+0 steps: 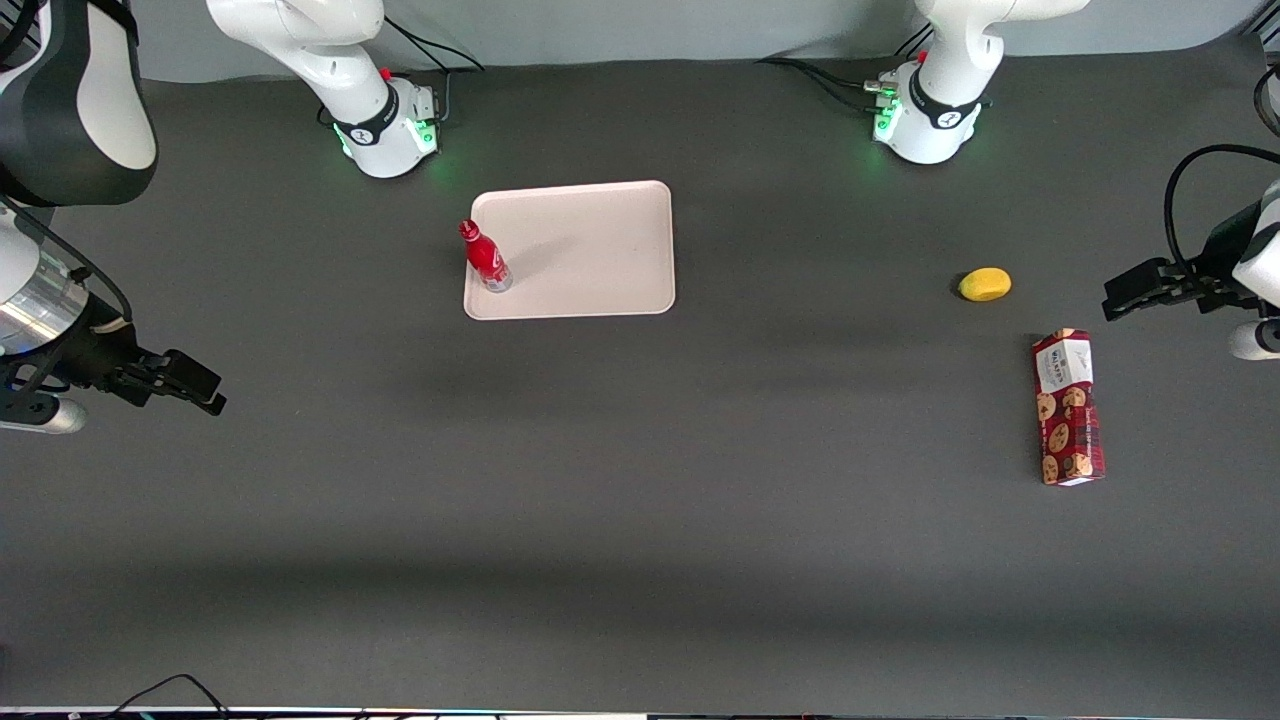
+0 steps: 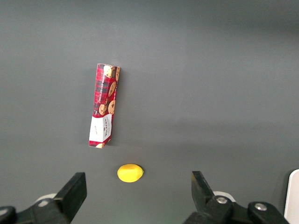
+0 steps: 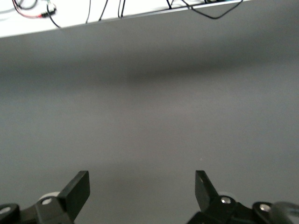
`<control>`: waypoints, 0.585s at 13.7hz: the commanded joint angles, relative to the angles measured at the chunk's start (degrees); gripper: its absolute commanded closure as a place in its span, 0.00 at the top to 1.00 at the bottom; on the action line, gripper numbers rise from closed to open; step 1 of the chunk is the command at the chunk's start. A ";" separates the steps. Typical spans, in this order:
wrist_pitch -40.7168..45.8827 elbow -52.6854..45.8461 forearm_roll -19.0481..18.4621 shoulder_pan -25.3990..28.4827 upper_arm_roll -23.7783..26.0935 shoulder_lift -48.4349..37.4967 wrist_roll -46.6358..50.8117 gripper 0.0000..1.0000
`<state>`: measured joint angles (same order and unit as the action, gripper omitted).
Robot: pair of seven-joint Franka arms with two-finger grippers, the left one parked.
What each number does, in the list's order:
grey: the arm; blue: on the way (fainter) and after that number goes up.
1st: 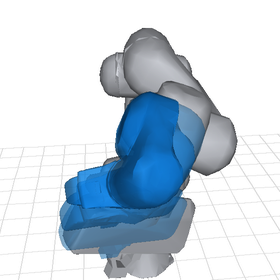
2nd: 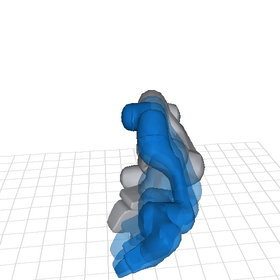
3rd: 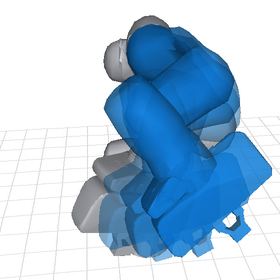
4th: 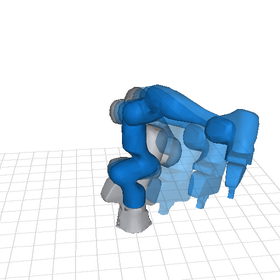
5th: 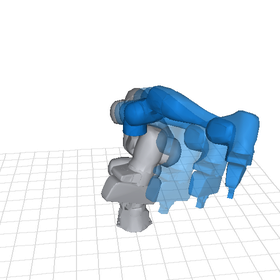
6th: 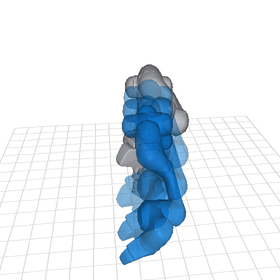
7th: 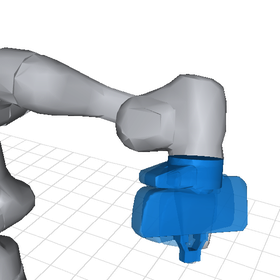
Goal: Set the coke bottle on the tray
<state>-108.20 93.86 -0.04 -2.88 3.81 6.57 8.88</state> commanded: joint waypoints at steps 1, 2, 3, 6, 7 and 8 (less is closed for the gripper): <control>5.88 -1.13 -1.10 0.07 -0.65 -1.03 -2.99 1.00; 6.07 -0.26 -1.02 -0.19 -0.65 -1.64 -3.08 1.00; 6.07 0.79 -0.93 -0.19 -0.65 -2.69 -3.51 1.00; 6.16 4.83 -0.58 -0.37 -0.65 -7.08 -5.70 1.00; 6.25 6.06 -0.40 -0.37 -0.73 -8.66 -6.06 1.00; 6.86 6.34 -0.40 -0.46 -0.74 -9.37 -6.15 1.00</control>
<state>-102.00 96.41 -0.04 -2.97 3.19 1.55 4.82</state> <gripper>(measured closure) 0.000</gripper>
